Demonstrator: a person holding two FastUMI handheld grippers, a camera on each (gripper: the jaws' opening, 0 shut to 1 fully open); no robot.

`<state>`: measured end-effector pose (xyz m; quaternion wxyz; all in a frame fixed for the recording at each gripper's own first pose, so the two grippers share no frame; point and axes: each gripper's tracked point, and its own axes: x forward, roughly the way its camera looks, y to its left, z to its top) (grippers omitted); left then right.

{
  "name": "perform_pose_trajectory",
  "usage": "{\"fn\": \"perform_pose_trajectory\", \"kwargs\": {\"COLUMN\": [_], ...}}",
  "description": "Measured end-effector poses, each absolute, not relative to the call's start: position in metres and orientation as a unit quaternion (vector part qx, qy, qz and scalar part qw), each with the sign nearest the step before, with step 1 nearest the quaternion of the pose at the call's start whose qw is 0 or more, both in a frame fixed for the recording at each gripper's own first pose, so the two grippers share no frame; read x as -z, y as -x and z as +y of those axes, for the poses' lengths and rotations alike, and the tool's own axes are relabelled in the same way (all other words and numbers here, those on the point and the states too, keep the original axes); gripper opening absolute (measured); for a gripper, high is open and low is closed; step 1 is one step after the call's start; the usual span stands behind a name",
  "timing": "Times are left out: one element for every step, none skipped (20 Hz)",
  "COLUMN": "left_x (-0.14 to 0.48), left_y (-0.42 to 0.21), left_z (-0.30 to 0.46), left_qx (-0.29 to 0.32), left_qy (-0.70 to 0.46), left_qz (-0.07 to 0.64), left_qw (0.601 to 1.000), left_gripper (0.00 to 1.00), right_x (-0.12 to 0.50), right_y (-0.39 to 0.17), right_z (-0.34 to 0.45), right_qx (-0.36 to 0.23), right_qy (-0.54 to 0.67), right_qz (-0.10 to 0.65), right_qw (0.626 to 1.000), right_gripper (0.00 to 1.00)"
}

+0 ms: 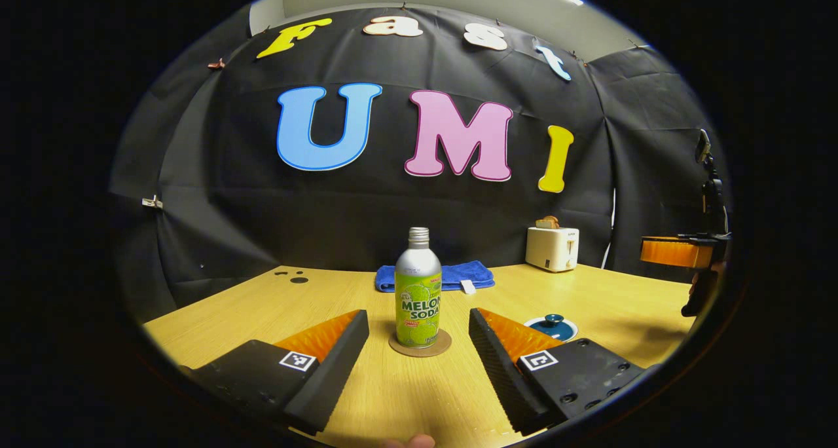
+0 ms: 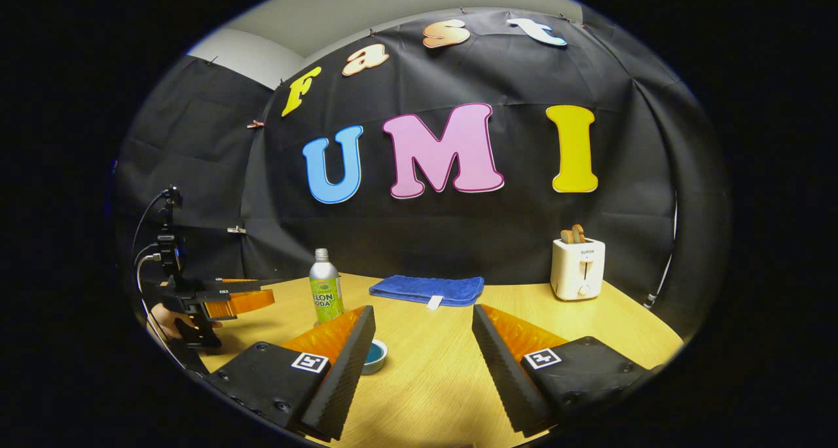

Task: Open the teacup lid with one hand, grasp the water bottle and pour water into the teacup with the other hand; after pouring, place the water bottle on the coaster and then close the teacup lid.

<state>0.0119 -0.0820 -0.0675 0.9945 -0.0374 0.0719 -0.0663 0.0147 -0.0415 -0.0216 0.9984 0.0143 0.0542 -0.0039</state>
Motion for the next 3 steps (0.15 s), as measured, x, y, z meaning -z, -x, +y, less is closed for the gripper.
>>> {"fn": "perform_pose_trajectory", "kwargs": {"left_x": [0.0678,0.0683,0.0697], "left_y": [-0.0115,-0.0114,-0.0115], "left_z": [-0.0821,-0.0819,-0.0819], "left_qx": [0.067,0.067,0.068], "left_qy": [0.039,0.039,0.039], "left_qz": [0.073,0.074,0.075], "left_qw": [0.994,0.994,0.994], "left_gripper": [0.97,0.97,0.97], "right_x": [0.0222,0.0227,0.0233], "right_y": [-0.0156,-0.0151,-0.016], "right_z": [-0.0412,-0.0406,-0.04], "right_qx": [0.004,0.004,0.003], "right_qy": [-0.014,-0.014,-0.014], "right_qz": [0.055,0.056,0.056], "right_qw": [0.998,0.998,0.998], "right_gripper": [0.92,0.92,0.92]}}
